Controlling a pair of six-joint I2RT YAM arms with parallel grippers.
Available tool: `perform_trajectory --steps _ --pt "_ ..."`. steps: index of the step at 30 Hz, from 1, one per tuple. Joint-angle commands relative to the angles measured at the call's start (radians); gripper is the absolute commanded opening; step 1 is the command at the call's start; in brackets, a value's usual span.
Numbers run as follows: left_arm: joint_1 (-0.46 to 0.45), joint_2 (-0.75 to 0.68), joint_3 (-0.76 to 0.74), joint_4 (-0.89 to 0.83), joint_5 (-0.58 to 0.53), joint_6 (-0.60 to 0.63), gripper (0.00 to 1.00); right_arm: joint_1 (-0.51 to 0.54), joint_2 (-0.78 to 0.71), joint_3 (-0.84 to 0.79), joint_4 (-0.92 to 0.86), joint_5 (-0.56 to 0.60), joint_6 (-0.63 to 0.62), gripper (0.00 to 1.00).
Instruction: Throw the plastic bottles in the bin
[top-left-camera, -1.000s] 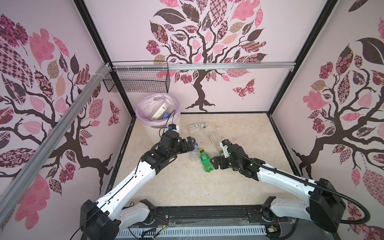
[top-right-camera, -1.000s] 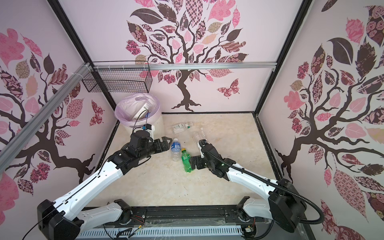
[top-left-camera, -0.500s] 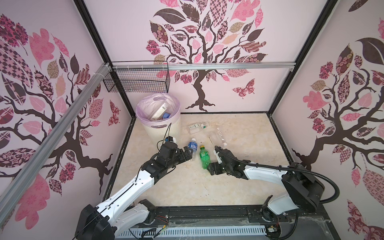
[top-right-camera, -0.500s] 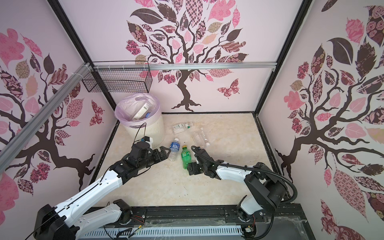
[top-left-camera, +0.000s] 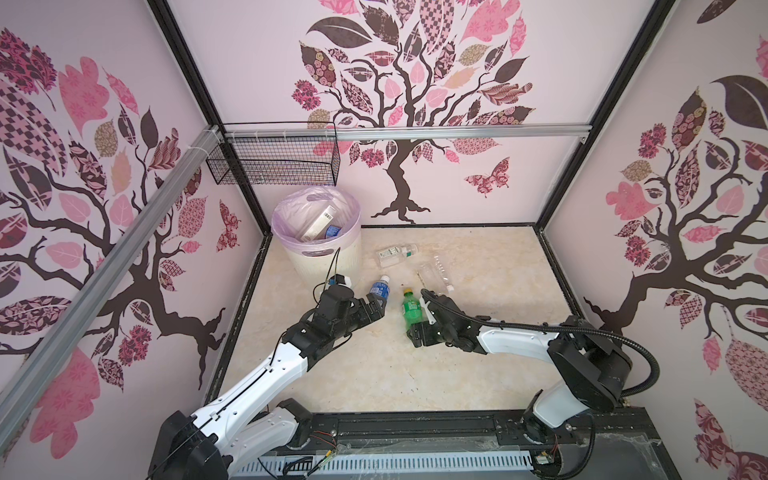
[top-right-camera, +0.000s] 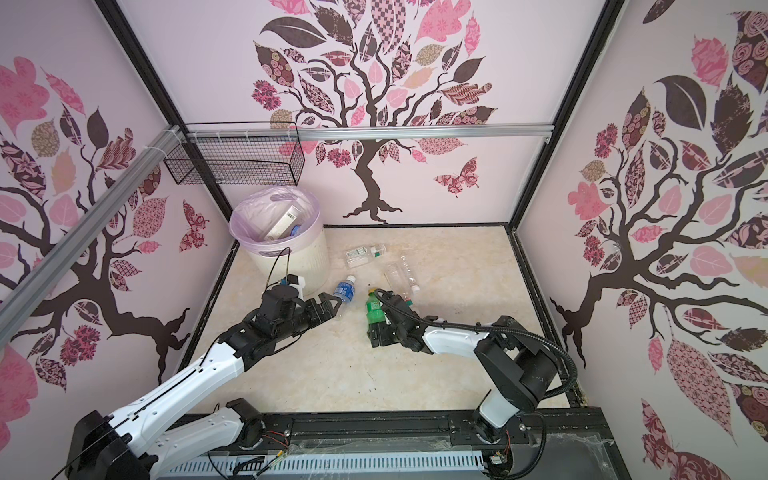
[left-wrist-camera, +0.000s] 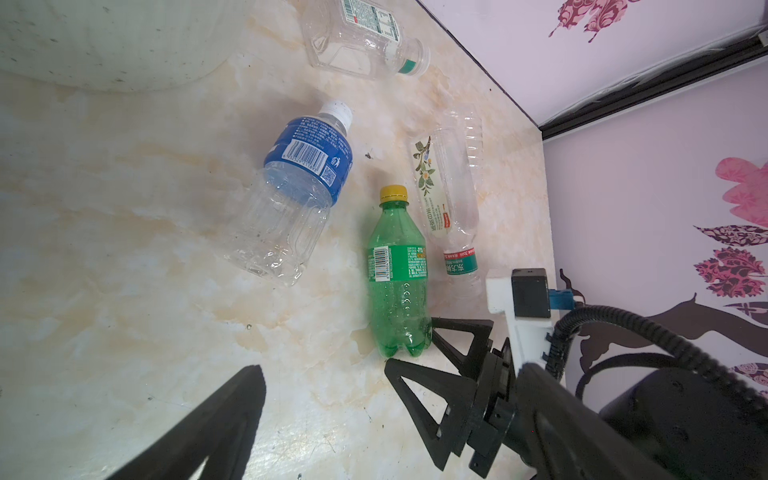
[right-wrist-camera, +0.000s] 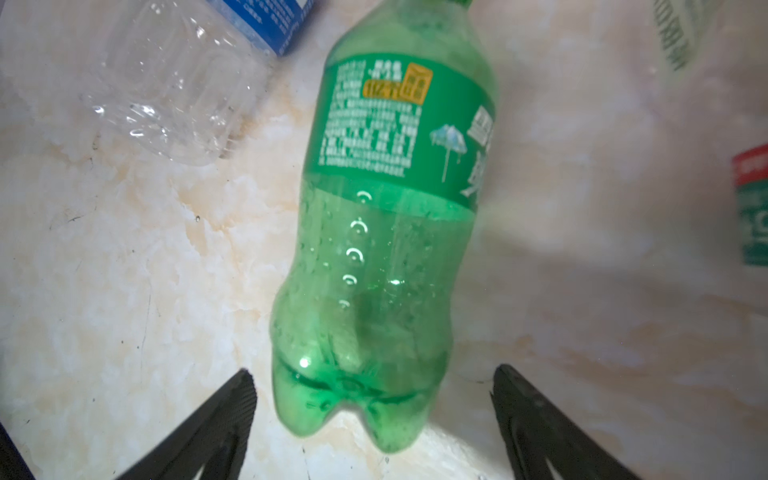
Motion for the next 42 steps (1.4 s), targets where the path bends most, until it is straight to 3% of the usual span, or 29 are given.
perform_trajectory --steps 1,6,18,30,42 --pt "-0.003 0.001 -0.027 0.032 0.005 -0.012 0.98 0.006 0.028 0.070 -0.028 0.030 -0.005 0.92" --pt "-0.004 -0.013 -0.024 0.016 0.001 -0.006 0.98 0.005 0.110 0.091 0.010 0.010 -0.011 0.88" --pt "-0.003 0.003 -0.043 0.025 0.004 -0.023 0.98 0.006 0.148 0.113 0.000 0.030 -0.033 0.64" --pt "-0.003 0.126 0.023 0.052 0.091 -0.020 0.98 0.006 -0.040 0.080 -0.068 0.021 -0.033 0.62" --pt "-0.005 0.213 0.095 0.202 0.146 -0.121 0.98 0.007 -0.211 0.099 -0.119 -0.039 -0.003 0.61"
